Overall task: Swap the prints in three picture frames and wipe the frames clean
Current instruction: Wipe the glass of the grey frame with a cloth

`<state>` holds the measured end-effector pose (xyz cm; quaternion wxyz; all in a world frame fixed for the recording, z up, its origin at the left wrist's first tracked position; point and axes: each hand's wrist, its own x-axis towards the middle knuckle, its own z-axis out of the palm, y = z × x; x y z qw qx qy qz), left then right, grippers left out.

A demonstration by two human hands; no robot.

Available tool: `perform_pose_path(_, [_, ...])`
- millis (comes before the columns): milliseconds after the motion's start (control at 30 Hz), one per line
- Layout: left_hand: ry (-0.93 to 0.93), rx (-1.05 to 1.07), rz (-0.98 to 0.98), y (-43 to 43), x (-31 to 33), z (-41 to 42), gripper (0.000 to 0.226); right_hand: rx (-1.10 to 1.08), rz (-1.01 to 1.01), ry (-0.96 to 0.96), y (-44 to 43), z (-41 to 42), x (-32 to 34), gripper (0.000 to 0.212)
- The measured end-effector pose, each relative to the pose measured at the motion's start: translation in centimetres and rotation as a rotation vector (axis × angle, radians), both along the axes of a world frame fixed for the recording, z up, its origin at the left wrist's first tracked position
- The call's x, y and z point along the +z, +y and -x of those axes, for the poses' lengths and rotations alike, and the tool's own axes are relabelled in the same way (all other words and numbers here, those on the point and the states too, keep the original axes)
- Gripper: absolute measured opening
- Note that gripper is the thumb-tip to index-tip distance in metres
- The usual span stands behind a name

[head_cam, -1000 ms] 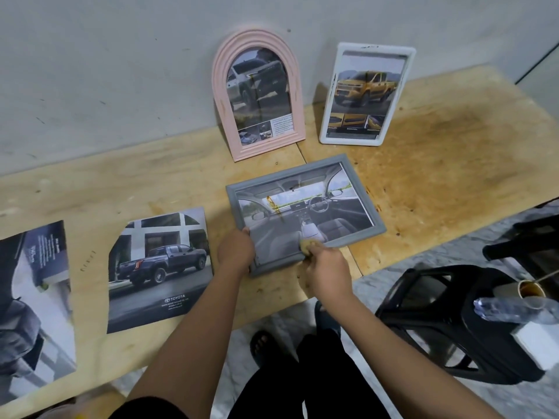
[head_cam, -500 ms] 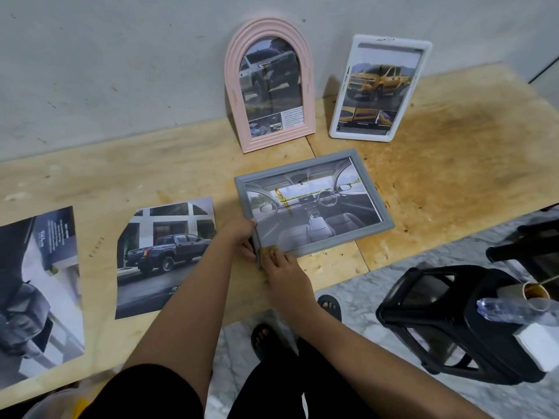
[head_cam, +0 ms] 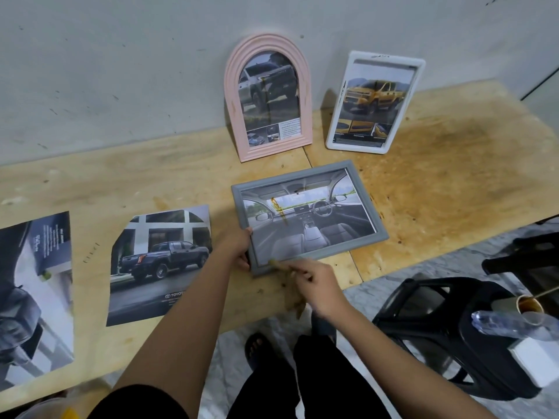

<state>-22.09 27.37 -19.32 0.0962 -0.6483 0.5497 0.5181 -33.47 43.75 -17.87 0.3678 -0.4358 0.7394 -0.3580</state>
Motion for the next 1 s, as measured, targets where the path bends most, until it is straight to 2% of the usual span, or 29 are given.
perform_pose_path(100, [-0.095, -0.068, 0.259, 1.4, -0.3, 0.3, 0.049, -0.427, 0.006, -0.332, -0.9, 3.8, 1.3, 0.032])
perform_pose_path(167, [-0.115, -0.012, 0.436, 2.6, -0.9, 0.3, 0.043, -0.587, 0.038, -0.331, -1.8, 6.5, 2.0, 0.026])
perform_pose_path(267, [-0.130, 0.056, 0.637, 3.6, -1.5, 0.7, 0.029, -0.661, 0.078, -0.178, -3.5, 10.3, 1.3, 0.028])
perform_pose_path(367, [-0.146, 0.030, 0.751, 3.5, -2.5, 1.2, 0.030, -0.628, 0.081, -0.047, -5.5, 12.6, -0.1, 0.032])
perform_pose_path(500, [-0.053, 0.069, 0.719, 3.8, -4.2, 1.9, 0.055, -0.491, 0.027, 0.153, -8.0, 13.0, -1.2, 0.034])
perform_pose_path(767, [-0.081, 0.053, 0.734, 4.3, -5.8, 2.0, 0.077, -0.185, -0.031, 0.406, -10.9, 11.1, -5.0, 0.044])
perform_pose_path(1000, [-0.116, 0.035, 0.741, 4.2, -5.7, 2.0, 0.076, -0.168, 0.032, 0.350, -13.3, 10.3, -5.7, 0.044])
